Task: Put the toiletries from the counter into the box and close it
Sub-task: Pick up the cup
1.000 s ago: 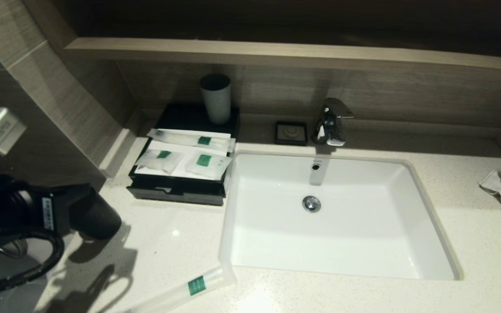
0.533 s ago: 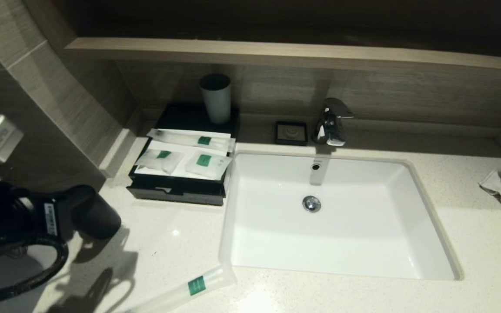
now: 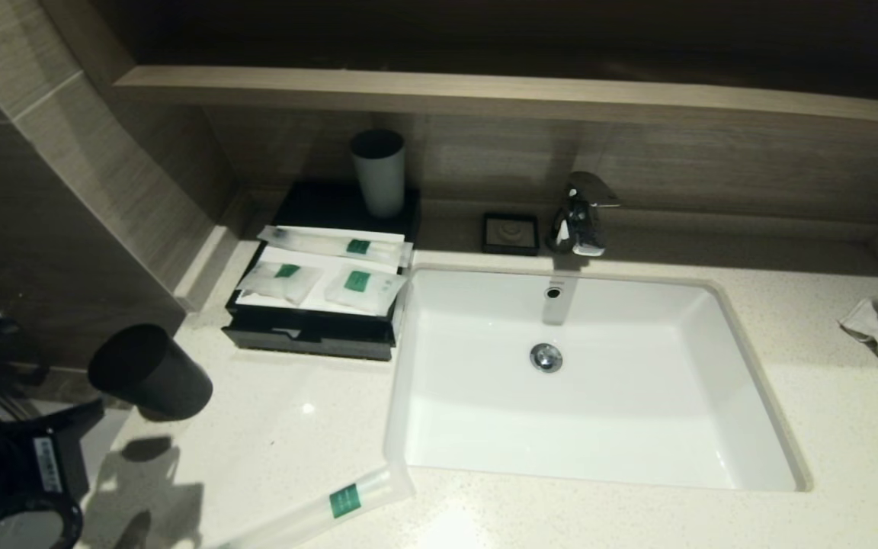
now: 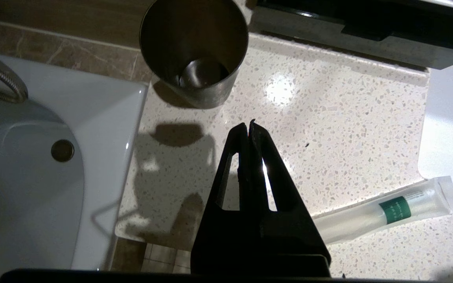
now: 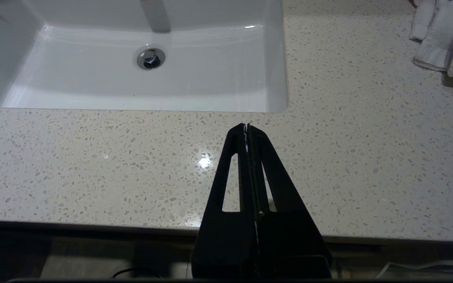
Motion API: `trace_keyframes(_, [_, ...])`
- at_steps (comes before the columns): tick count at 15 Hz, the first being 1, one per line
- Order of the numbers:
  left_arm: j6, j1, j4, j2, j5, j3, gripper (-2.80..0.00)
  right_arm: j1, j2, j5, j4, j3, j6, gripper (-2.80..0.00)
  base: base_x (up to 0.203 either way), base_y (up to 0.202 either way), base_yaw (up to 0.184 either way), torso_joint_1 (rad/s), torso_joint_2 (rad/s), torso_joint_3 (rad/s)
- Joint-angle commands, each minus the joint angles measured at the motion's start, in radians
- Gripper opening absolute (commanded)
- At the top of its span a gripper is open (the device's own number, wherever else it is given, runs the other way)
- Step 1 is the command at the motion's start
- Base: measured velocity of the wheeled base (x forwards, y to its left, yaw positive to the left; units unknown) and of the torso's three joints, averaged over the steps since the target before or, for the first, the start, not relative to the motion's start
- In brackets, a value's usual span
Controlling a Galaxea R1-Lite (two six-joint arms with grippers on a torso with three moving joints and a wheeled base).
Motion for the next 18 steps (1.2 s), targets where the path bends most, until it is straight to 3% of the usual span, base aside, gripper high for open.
trace_keyframes(1, [-0.03,0.001,0.0,-0.021,0.011,0.052,-2.8,0.0,0.001,0.0,0.0,0.0,0.0,-2.8,0.0,0.0,0.0,0.0,0.0,0.0])
trace_keyframes(6, [-0.063,0.0,-0.004,-0.082,0.008,0.167,-2.8,0.0,0.0,0.0,0.0,0.0,0.0,-2.8,0.0,0.0,0.0,0.0,0.0,0.0])
trace_keyframes(10, [-0.126,-0.001,-0.024,-0.048,0.002,0.215,-2.8,0.0,0.0,0.0,0.0,0.0,0.0,-2.8,0.0,0.0,0.0,0.0,0.0,0.0])
trace_keyframes(16, [-0.149,-0.001,-0.224,0.104,0.0,0.3,-2.8,0.0,0.0,0.0,0.0,0.0,0.0,-2.8,0.0,0.0,0.0,0.0,0.0,0.0])
trace_keyframes(18, [-0.147,-0.001,-0.242,0.124,0.0,0.301,-2.8,0.0,0.002,0.0,0.0,0.0,0.0,-2.8,0.0,0.0,0.0,0.0,0.0,0.0])
